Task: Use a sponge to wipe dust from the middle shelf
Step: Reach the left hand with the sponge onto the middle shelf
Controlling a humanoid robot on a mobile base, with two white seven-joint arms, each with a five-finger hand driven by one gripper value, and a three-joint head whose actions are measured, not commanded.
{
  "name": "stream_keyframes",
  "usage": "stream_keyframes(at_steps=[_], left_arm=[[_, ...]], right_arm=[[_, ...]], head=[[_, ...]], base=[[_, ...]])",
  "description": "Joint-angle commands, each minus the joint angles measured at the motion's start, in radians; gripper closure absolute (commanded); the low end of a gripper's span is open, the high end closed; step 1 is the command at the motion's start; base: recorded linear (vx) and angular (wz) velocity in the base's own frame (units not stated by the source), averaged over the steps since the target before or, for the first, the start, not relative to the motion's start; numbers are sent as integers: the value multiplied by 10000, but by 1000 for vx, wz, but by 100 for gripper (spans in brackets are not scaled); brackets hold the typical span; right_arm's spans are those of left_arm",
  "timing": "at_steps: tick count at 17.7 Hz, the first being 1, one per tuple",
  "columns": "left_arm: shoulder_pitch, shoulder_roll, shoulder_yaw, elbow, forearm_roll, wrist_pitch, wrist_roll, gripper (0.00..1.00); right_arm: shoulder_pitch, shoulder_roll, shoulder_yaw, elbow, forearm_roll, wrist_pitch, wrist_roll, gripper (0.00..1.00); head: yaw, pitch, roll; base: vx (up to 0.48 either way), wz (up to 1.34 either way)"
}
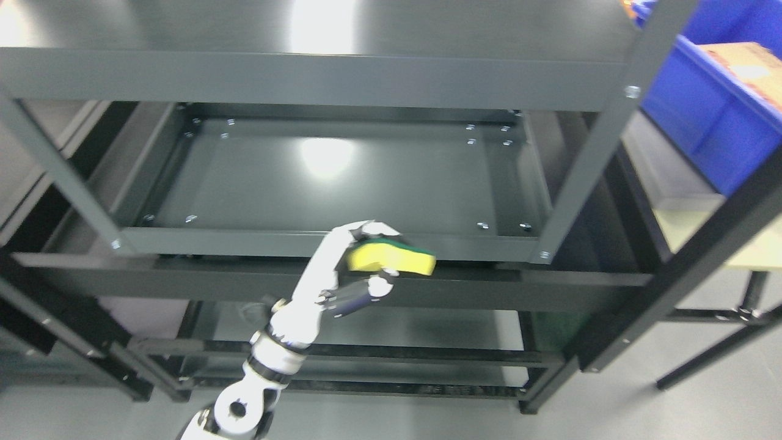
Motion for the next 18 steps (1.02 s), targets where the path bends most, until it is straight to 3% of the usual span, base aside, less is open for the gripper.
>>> stream_keyframes(at_steps=[1,5,8,12,18], left_arm=[[-2494,175,-2028,314,-3218,-440,-591,100],[-3939,175,-1188,-128,-5322,-1974,-926,100],[-4704,175,-252,-360,-5449,-3019,-2090,100],[-5566,175,870,-544,-5128,-3019,-3320,100],[-5659,175,1330,-1634,-4499,-3019,-3582,100]], right_arm=[[-5,-175,-3,-175,0,7,-6,0],[-5,-175,-3,-175,0,7,-6,0],[-5,-175,-3,-175,0,7,-6,0],[-5,-175,-3,-175,0,7,-6,0],[-5,-175,-3,-175,0,7,-6,0]], head=[[0,0,0],[0,-2,0],[0,-2,0],[0,-2,0],[0,-2,0]], base=[[-9,-294],[-1,-127],[6,67],[3,12],[0,0]])
